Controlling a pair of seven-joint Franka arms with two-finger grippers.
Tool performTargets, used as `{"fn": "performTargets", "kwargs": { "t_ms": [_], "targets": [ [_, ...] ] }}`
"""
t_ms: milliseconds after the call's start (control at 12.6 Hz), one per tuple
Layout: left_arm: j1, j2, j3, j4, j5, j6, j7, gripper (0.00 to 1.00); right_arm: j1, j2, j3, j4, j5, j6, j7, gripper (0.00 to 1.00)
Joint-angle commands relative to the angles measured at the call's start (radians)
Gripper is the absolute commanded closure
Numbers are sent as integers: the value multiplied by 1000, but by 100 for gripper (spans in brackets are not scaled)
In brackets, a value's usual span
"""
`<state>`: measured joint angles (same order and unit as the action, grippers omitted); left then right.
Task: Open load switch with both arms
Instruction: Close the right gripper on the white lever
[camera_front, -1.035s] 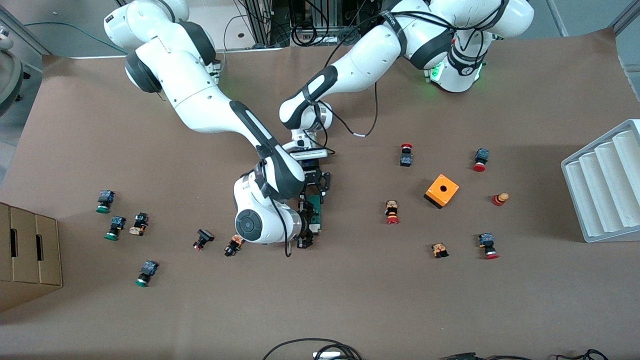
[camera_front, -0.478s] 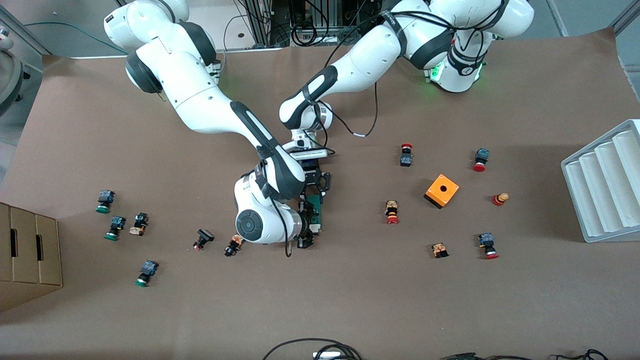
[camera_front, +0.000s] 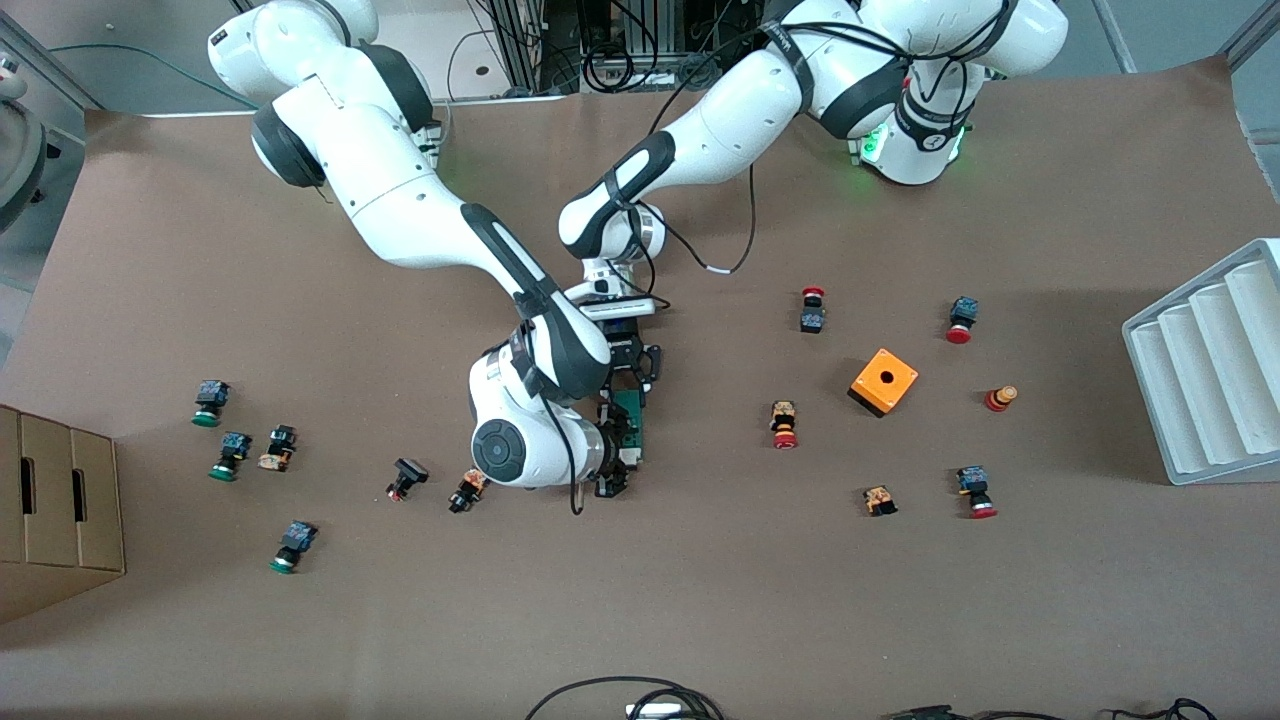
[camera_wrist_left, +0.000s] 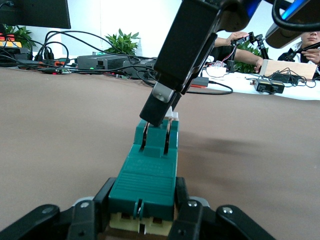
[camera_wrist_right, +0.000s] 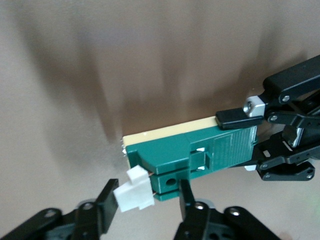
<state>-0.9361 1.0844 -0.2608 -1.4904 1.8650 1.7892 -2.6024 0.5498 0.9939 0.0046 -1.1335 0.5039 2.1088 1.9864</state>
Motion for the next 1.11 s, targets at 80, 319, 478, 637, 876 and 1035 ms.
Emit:
{"fn": "performTargets", "kwargs": {
  "t_ms": [80, 319, 478, 637, 876, 1035],
  "targets": [
    [-7, 14, 0, 15, -7, -14, -4, 41, 2, 19, 0, 32, 28, -6, 8, 47],
    [-7, 12, 0, 15, -10, -14, -2, 40, 1, 15, 0, 29, 28, -7, 8, 48],
    [-7, 14, 0, 15, -9, -14, -2, 40, -4, 11, 2, 27, 30, -12, 6, 50],
    [-7, 14, 0, 15, -10, -14, -4, 39, -5, 5, 2, 24, 30, -15, 5, 59],
    [-7, 14, 0, 15, -9, -14, -2, 39, -5, 2, 2, 23, 30, -16, 2, 62],
    [-7, 14, 0, 15, -7, -13, -2, 39, -5, -1, 2, 21, 30, -16, 2, 63]
  ]
}}
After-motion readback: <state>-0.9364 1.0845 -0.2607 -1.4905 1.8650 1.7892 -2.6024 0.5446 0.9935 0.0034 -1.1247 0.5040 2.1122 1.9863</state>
